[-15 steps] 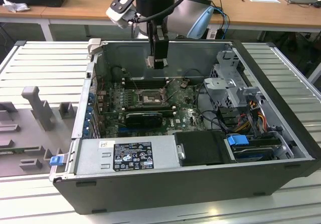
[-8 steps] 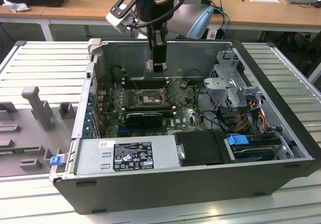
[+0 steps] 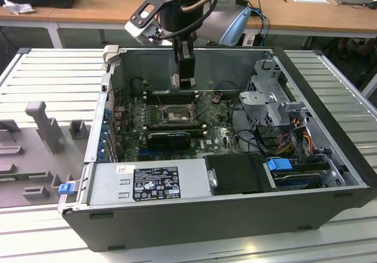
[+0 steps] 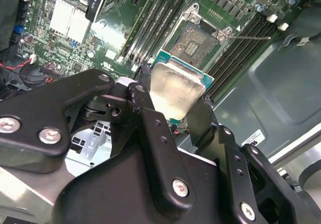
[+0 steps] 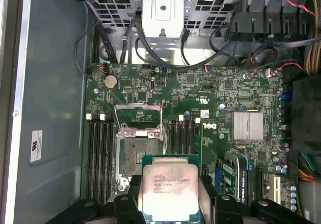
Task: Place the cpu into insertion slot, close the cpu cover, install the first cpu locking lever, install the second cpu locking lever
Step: 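Place the cpu into insertion slot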
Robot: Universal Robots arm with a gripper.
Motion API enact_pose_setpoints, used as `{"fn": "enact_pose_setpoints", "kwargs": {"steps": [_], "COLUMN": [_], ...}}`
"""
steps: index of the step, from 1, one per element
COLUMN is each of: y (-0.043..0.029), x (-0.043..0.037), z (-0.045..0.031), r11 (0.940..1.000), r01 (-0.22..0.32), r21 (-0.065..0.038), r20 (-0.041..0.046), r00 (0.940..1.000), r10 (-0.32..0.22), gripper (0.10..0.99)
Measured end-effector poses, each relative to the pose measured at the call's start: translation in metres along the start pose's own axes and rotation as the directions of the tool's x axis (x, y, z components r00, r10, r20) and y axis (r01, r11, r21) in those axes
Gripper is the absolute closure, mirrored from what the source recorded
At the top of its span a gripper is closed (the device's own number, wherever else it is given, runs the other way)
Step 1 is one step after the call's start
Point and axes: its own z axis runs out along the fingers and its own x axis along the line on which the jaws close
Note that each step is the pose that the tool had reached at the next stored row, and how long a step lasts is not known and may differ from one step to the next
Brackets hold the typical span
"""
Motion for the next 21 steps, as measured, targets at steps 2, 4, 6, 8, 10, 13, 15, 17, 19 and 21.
{"fn": "enact_pose_setpoints", "kwargs": {"steps": [2, 4, 6, 8, 10, 13, 15, 17, 19, 21], "y": [-0.0001, -0.0003, -0.0005, -0.0006, -0.0007, -0.0011, -0.0013, -0.0014, -0.0016, -0.0025], "x": [0.0, -0.0001, -0.0001, -0.0001, -0.0001, -0.0002, -0.0003, -0.0004, -0.0004, -0.0002], "z": [0.0016, 0.0036, 0.0058, 0.007, 0.0086, 0.0126, 0.0144, 0.0164, 0.0181, 0.0259], "r11": [1.0, 1.0, 1.0, 1.0, 1.0, 1.0, 1.0, 1.0, 1.0, 1.0], "r01": [0.0, 0.0, 0.0, 0.0, 0.0, 0.0, 0.0, 0.0, 0.0, -0.001], "r21": [0.0, 0.0, 0.0, 0.0, 0.0, 0.0, 0.0, 0.0, 0.0, 0.0], "r20": [0.0, -0.0001, 0.0, -0.0001, 0.0, 0.0028, 0.0029, 0.0032, 0.0034, 0.0034], "r00": [1.0, 1.0, 1.0, 1.0, 1.0, 1.0, 1.0, 1.0, 1.0, 1.0], "r10": [0.0, 0.0, 0.0, 0.0, 0.0, 0.0, 0.0, 0.0, 0.0, 0.001], "gripper": [0.557, 0.557, 0.557, 0.557, 0.557, 0.557, 0.557, 0.557, 0.557, 0.557]}}
